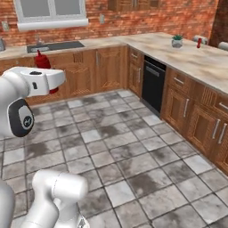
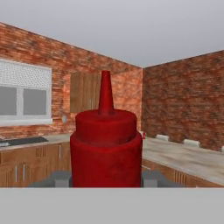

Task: The dining table condiment station is running low on ketchup. Refill the condiment station by opening the cabinet and taking the ketchup from the cabinet and placing it on the dining table.

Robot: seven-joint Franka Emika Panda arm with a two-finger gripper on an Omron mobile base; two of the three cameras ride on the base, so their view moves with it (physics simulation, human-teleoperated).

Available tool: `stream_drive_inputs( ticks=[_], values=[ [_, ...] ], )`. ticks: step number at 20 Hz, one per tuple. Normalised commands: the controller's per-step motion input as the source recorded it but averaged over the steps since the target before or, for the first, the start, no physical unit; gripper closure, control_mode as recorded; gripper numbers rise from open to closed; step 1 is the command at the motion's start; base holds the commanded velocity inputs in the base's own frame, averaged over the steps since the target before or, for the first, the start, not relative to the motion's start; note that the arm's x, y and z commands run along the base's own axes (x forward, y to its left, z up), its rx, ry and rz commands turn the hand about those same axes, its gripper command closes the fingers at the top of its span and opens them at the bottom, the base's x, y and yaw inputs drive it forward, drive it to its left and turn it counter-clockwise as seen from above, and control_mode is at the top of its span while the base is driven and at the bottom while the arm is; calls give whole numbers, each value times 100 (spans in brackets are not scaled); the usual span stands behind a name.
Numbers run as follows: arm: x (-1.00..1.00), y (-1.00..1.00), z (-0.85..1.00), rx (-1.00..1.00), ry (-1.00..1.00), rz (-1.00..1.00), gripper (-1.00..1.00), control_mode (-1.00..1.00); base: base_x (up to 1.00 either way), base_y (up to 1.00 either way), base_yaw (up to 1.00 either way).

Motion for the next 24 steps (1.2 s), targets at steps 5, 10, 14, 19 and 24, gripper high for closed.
stream_drive_inputs(
  ticks=[5, 10, 14, 19, 24],
  values=[
    [0, 0, 0, 0, 0, 0, 100, 100, 22, -79, -26],
    [0, 0, 0, 0, 0, 0, 100, 100, 25, -99, -3],
    [0, 0, 0, 0, 0, 0, 100, 100, 10, -100, 0],
    [0, 0, 0, 0, 0, 0, 100, 100, 7, -100, 0],
    [0, 0, 0, 0, 0, 0, 100, 100, 12, -100, 0]
  ],
)
